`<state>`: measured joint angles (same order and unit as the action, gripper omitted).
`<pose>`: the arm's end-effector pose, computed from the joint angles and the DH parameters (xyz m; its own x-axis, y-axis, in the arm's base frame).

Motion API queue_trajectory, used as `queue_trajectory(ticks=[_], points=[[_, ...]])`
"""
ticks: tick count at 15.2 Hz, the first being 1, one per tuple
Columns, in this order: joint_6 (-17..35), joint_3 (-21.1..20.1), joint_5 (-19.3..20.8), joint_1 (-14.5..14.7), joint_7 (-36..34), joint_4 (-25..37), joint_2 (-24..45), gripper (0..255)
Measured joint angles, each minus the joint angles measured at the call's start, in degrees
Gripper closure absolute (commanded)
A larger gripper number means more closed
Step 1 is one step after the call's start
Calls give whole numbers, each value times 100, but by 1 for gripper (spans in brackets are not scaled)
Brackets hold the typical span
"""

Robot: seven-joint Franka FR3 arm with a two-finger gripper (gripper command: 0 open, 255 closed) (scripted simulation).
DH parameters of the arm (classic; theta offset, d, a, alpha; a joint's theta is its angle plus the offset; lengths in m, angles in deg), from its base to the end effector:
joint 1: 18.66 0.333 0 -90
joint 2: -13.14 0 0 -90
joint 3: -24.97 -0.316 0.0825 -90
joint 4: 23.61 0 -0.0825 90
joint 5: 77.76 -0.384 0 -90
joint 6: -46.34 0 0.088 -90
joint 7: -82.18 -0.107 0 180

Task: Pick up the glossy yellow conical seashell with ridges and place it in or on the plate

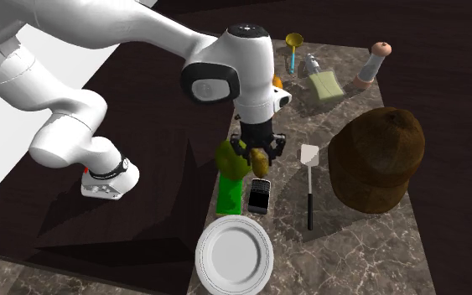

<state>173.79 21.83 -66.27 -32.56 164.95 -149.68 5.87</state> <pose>0.5113 -0.1029 0.4521 0.2125 0.9636 -0.1624 0.9692 -0.1867 0.1604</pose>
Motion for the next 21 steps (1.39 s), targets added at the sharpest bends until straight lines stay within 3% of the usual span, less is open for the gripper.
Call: queue_trajectory(ticks=[7,16,21], points=[[188,591,-79,-414,1034,-267,-174,255],[343,1395,-306,-950,2497,89,158,255],[646,1510,-350,-1031,2696,-38,314,255]])
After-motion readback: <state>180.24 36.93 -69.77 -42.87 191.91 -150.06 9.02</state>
